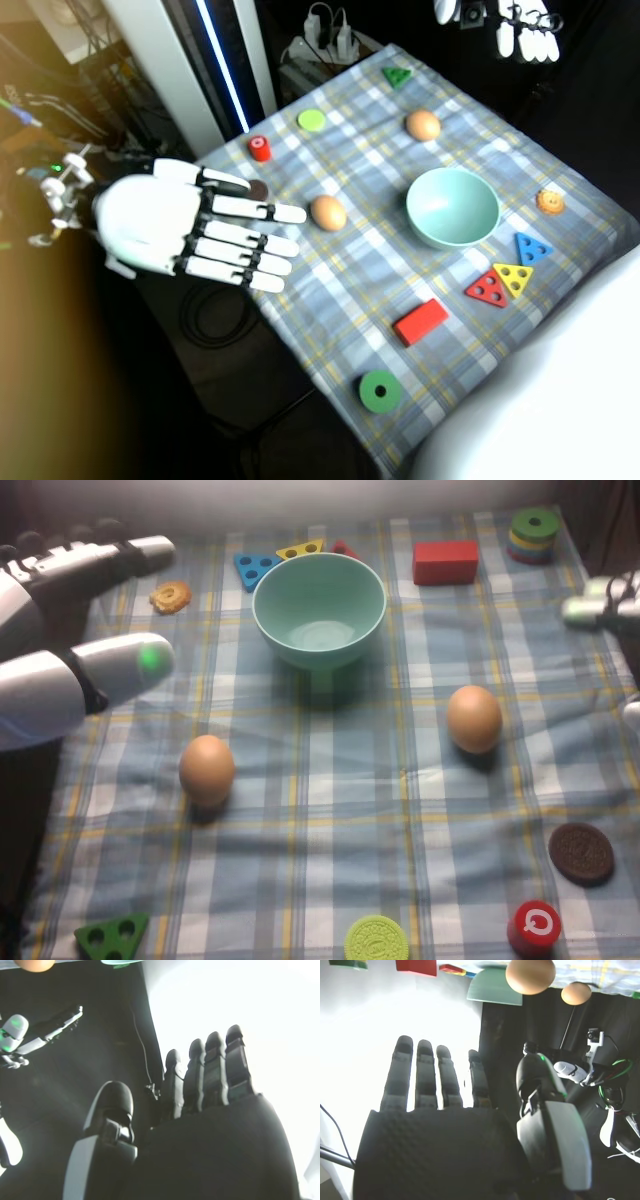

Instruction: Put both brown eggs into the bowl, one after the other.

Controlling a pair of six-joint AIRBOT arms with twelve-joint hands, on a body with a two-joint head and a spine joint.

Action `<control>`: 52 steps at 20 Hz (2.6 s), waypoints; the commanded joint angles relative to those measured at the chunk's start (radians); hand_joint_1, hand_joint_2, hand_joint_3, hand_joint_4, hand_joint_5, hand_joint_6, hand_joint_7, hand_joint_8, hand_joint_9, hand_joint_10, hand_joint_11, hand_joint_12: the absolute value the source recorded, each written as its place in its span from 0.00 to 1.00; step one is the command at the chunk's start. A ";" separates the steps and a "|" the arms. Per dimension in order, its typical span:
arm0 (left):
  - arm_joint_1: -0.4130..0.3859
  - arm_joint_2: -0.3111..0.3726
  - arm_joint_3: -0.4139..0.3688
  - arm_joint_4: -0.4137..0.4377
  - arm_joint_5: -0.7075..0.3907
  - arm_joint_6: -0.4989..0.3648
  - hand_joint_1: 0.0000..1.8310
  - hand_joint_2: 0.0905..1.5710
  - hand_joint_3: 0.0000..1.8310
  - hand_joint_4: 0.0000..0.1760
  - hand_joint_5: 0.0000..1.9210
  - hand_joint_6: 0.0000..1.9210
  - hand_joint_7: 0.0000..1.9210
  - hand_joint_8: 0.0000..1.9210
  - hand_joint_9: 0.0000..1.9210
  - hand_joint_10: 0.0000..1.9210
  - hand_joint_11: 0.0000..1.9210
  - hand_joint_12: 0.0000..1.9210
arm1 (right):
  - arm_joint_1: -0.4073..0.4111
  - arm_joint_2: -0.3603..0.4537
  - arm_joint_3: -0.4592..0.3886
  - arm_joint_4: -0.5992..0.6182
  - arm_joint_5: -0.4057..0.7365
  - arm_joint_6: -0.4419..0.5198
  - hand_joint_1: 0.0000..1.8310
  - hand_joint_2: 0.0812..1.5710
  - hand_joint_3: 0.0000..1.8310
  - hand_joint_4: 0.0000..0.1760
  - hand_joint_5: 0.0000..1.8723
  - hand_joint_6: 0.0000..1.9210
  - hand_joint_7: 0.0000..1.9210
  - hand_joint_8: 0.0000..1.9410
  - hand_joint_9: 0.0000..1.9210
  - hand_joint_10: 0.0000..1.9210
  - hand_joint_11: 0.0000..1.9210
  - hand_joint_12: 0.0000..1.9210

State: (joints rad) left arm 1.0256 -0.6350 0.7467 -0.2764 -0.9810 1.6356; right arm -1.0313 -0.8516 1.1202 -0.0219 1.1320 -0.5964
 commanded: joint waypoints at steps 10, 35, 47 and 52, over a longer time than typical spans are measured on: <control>-0.097 -0.089 -0.001 -0.045 0.166 0.419 0.49 0.48 0.00 1.00 0.21 0.00 0.26 0.00 0.26 0.01 0.00 0.39 | 0.014 0.006 -0.004 0.015 0.135 0.004 0.36 0.85 0.00 0.00 0.30 0.00 0.30 0.00 0.30 0.00 0.19 0.29; -0.188 -0.232 0.134 -0.167 0.358 0.564 0.61 0.58 0.00 0.85 0.40 0.00 0.45 0.03 0.43 0.04 0.02 0.45 | 0.013 -0.001 0.005 0.009 0.135 0.009 0.34 0.86 0.00 0.00 0.31 0.00 0.34 0.00 0.34 0.01 0.27 0.19; -0.188 -0.240 0.143 -0.202 0.360 0.564 0.73 0.69 0.00 0.59 0.47 0.00 0.47 0.58 0.28 0.48 0.00 0.61 | 0.007 -0.001 0.003 0.011 0.135 0.015 0.33 0.86 0.00 0.00 0.32 0.00 0.36 0.00 0.36 0.00 0.32 0.12; -0.188 -0.240 0.142 -0.216 0.340 0.564 0.68 0.70 0.00 0.00 0.48 0.51 0.49 0.56 0.32 0.49 0.00 0.64 | 0.006 -0.001 0.003 0.014 0.135 0.015 0.33 0.86 0.00 0.00 0.32 0.00 0.36 0.00 0.36 0.00 0.31 0.11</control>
State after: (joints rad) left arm 0.8482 -0.8700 0.8848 -0.5068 -0.5346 2.1990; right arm -1.0317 -0.8558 1.1217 -0.0380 1.1473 -0.5880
